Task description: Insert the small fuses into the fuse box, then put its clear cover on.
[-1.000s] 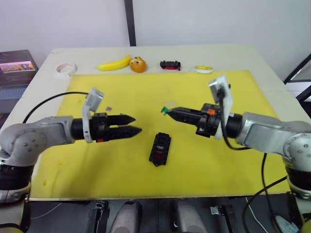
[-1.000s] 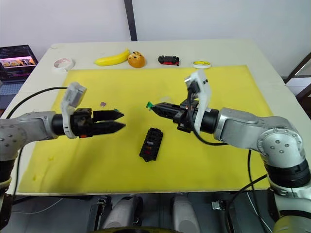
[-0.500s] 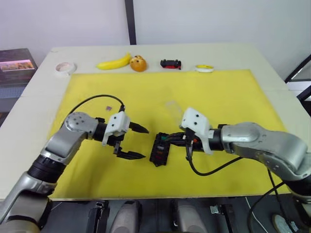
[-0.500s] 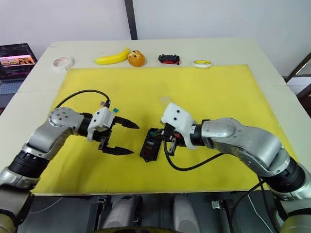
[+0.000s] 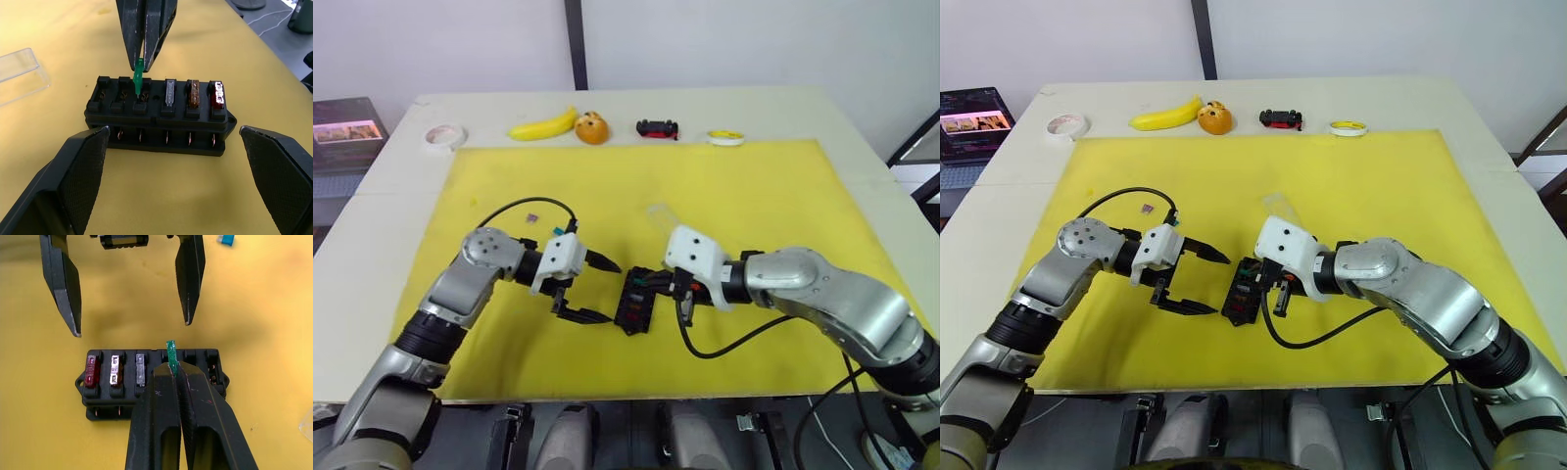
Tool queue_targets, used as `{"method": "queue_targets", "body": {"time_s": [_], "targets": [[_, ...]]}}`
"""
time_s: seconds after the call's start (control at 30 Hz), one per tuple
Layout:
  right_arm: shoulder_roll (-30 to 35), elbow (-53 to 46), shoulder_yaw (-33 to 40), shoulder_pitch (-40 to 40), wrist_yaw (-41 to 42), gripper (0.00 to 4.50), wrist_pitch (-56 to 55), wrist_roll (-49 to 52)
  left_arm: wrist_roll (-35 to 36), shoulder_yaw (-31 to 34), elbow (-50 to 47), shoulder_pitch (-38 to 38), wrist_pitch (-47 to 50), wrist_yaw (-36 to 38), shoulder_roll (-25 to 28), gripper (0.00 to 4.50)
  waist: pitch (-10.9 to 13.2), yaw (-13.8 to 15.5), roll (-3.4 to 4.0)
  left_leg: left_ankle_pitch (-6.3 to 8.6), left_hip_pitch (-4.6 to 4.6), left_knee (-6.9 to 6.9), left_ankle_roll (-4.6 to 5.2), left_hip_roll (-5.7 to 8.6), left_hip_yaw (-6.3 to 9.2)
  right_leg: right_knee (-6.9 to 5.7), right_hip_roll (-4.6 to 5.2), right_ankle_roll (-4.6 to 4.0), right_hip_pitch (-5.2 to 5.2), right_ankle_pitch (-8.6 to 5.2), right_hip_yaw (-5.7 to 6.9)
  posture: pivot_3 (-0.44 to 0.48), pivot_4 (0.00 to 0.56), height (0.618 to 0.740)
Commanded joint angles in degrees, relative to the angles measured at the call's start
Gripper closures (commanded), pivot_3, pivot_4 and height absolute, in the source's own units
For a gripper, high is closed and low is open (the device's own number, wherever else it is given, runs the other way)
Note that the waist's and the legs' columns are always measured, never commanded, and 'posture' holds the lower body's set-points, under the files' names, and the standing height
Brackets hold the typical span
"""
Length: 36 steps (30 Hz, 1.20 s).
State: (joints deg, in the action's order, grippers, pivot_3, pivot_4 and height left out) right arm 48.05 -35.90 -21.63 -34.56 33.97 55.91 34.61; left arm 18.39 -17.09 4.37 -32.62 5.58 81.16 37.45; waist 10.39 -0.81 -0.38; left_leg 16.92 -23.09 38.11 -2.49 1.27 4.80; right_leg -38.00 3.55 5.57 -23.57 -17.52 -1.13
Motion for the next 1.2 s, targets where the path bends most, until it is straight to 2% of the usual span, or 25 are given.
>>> {"method": "queue_targets", "body": {"time_s": [0.03,1.2], "targets": [[-0.75,-1.47,1.07,-0.47,1.37,4.5,-0.24,-1.3,-0.21,1.36,-0.75,-1.29,-0.69,0.51,-0.24,0.02,0.0,0.0,0.0,0.0,0.0,0.01,0.0,0.0,0.01,-0.01,0.0,0.0,0.0,0.0,0.0,0.0,0.15,0.74],[-3.58,-0.89,0.64,1.71,4.98,4.5,0.98,-8.33,-1.01,1.16,-2.82,-1.09,0.44,0.23,-1.12,0.02,-0.01,-0.07,0.0,-0.04,0.01,0.11,-0.07,0.03,-0.01,-0.14,-0.02,0.0,0.0,0.0,0.0,0.0,0.15,0.74]]}}
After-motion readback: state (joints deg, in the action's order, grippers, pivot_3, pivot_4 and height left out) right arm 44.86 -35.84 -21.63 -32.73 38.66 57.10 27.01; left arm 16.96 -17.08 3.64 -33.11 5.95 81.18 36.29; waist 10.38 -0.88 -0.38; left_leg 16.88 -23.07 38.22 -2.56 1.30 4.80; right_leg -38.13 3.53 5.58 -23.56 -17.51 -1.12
